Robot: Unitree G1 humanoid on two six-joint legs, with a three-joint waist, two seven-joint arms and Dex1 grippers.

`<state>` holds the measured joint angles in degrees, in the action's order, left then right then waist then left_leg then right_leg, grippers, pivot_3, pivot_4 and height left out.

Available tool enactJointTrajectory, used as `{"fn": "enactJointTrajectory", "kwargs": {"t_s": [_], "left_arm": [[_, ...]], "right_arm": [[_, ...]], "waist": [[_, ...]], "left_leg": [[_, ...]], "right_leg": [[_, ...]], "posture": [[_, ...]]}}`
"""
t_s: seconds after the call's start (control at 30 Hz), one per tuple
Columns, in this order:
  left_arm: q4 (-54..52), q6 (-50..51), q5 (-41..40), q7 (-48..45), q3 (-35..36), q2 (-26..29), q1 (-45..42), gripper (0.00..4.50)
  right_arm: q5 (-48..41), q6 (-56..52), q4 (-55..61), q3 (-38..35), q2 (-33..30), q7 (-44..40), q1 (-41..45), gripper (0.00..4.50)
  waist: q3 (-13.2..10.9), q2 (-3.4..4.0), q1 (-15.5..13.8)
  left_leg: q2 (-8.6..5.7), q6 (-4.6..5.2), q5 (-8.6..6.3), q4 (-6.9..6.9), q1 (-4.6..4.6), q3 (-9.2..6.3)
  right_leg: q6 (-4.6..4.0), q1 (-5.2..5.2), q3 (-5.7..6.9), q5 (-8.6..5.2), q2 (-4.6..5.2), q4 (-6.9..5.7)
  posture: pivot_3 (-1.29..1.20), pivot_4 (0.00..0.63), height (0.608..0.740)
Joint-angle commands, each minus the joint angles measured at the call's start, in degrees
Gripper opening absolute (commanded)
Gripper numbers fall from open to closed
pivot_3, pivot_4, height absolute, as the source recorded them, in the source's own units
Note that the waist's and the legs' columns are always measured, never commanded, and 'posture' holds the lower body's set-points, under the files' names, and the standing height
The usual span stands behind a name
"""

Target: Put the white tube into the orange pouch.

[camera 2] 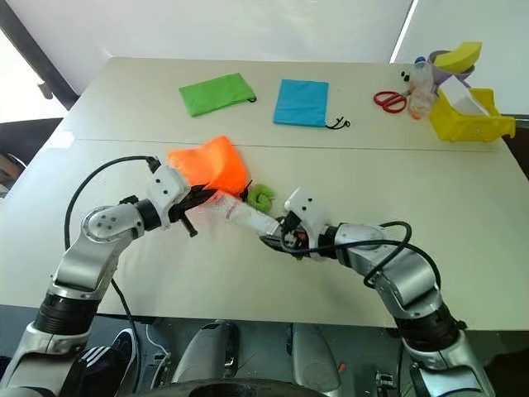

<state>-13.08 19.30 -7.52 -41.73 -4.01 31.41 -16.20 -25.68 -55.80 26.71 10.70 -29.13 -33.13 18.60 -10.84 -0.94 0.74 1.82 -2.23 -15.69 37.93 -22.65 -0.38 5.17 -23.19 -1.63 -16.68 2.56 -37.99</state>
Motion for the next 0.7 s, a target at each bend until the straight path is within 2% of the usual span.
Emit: {"fn": "enactJointTrajectory", "kwargs": {"t_s": [0.03, 0.23, 0.47, 0.57, 0.7], "left_arm": [[-2.6, 0.1, -0.3, -0.5, -0.2, 0.8, 0.5, 0.0], [-2.4, 0.1, 0.1, 0.3, -0.4, 0.5, 1.2, 0.0], [-2.6, 1.0, -0.3, 1.7, -0.4, -0.8, 1.2, 0.0], [-3.9, 2.4, -0.1, 2.0, -1.0, -0.7, 1.1, 0.0], [-5.2, 3.8, -0.3, 2.2, -1.0, -0.6, 0.9, 0.0]], "right_arm": [[-0.5, 1.1, 1.4, -1.0, 0.4, 0.0, 1.2, 1.88], [0.0, 1.4, 0.3, 1.5, 3.4, 0.9, 3.1, 1.88], [5.0, 2.6, -6.3, 4.8, 10.9, 6.7, 7.1, 1.88], [4.9, 1.9, -7.4, 3.8, 14.3, 8.6, 8.4, 1.88], [3.5, 1.1, -5.2, 1.8, 10.9, 5.4, 7.2, 1.88]], "waist": [[0.0, 0.0, -0.1], [0.0, 0.0, 0.2], [0.0, 0.0, 0.2], [0.0, 0.0, 0.2], [0.0, 0.0, 0.0]], "left_leg": [[0.0, 0.0, 0.0, 0.0, -0.02, -0.01], [0.01, 0.0, 0.0, 0.0, -0.05, -0.01], [0.02, 0.0, 0.0, 0.0, -0.02, -0.02], [0.01, 0.0, 0.0, 0.0, -0.04, -0.02], [0.0, 0.0, 0.0, 0.0, -0.18, -0.05]], "right_leg": [[0.0, 0.0, 0.01, 0.0, 0.0, 0.0], [0.0, -0.05, 0.01, 0.0, 0.0, 0.02], [-0.01, -0.06, 0.01, 0.0, -0.04, -0.03], [0.0, -0.06, 0.0, 0.0, 0.01, -0.02], [0.0, -0.15, 0.02, 0.01, 0.06, -0.02]], "posture": [[0.0, 0.15, 0.74], [0.0, 0.15, 0.74], [0.0, 0.15, 0.74], [0.0, 0.15, 0.74], [0.0, 0.15, 0.74]]}}
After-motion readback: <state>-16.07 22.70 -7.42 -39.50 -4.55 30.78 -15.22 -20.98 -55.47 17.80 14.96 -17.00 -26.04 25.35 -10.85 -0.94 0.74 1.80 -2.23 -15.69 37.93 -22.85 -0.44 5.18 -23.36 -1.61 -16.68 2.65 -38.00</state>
